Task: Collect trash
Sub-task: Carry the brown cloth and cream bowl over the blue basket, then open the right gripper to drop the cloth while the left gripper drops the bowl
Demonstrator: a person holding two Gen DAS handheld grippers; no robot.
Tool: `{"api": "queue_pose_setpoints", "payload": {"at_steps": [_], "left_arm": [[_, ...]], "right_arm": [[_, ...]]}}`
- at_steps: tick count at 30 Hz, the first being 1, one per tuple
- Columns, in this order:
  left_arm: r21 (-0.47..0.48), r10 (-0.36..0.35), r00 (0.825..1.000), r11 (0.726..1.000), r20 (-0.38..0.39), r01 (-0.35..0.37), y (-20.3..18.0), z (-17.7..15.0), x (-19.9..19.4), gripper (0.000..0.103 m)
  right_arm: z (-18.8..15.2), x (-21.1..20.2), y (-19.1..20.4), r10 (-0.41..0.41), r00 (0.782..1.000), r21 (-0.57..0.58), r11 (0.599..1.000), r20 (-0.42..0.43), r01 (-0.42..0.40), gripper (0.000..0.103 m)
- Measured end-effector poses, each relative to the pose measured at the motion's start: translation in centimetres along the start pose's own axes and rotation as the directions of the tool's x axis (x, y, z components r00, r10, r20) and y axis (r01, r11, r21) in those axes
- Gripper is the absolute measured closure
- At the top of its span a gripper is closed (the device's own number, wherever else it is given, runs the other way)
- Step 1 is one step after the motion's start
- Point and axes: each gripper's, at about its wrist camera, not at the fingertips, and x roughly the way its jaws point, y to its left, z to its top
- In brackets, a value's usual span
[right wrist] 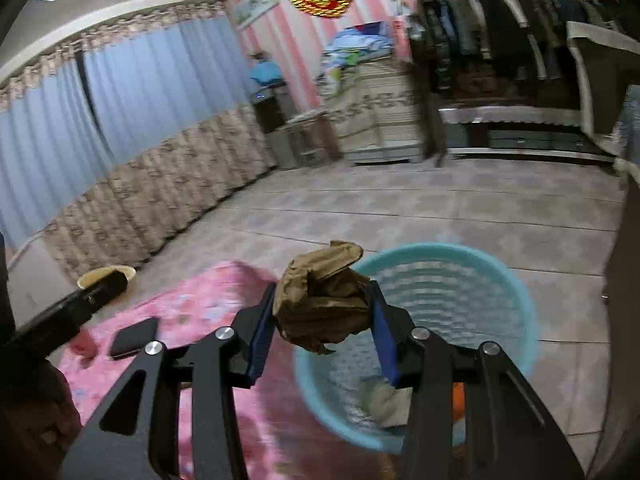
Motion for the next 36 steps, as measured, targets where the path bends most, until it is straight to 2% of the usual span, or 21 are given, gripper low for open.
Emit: {"api": "queue_pose_setpoints", "payload": {"at_steps": [4,9,16,19,21,22,28,34,36], "left_arm": [[0.036,-0.034,0.999,0.999,-0.032,0.035,-3.0,0.0,3.0,0.042],[0.046,-0.087,0.993,0.995,-0.08,0.09,-6.0,-0.6,5.9,0.042],[0.056,-0.102,0.988,0.992,-0.113,0.109,-8.2,-1.1,8.3,0.042],[0.054,-0.117,0.984,0.991,-0.136,0.125,-8.4,-1.1,8.9,0.042],[0.066,-0.113,0.982,0.99,-0.149,0.124,-8.6,-1.1,9.3,0.035],[0.069,-0.111,0.983,0.99,-0.143,0.122,-8.6,-1.2,9.3,0.027],[0.044,-0.118,0.983,0.991,-0.137,0.125,-8.0,-1.1,9.0,0.027],[0.032,-0.066,0.994,0.997,-0.086,0.069,-5.2,-0.6,6.4,0.027],[0.031,-0.025,0.998,0.999,-0.059,0.027,-3.3,-0.2,4.8,0.027]], "right_arm": [[0.5,0.1,-1.6,-0.086,0.996,-0.041,0.995,0.003,0.086,0.059],[1.2,1.1,-3.9,-0.082,0.996,-0.012,0.997,-0.022,0.082,0.059],[0.8,1.6,-5.5,-0.073,0.996,0.018,0.997,-0.042,0.074,0.058],[0.5,1.3,-6.2,-0.084,0.996,0.048,0.995,-0.038,0.086,0.053],[0.3,1.1,-6.3,-0.083,0.996,0.076,0.993,-0.031,0.085,0.042],[0.2,1.1,-6.4,-0.08,0.996,0.081,0.993,-0.03,0.082,0.039],[0.3,1.1,-6.2,-0.077,0.997,0.073,0.994,-0.02,0.079,0.039],[0.2,1.5,-4.7,-0.099,0.995,0.02,0.995,-0.032,0.099,0.039],[0.4,1.4,-3.9,-0.11,0.994,-0.002,0.994,-0.028,0.11,0.035]]}}
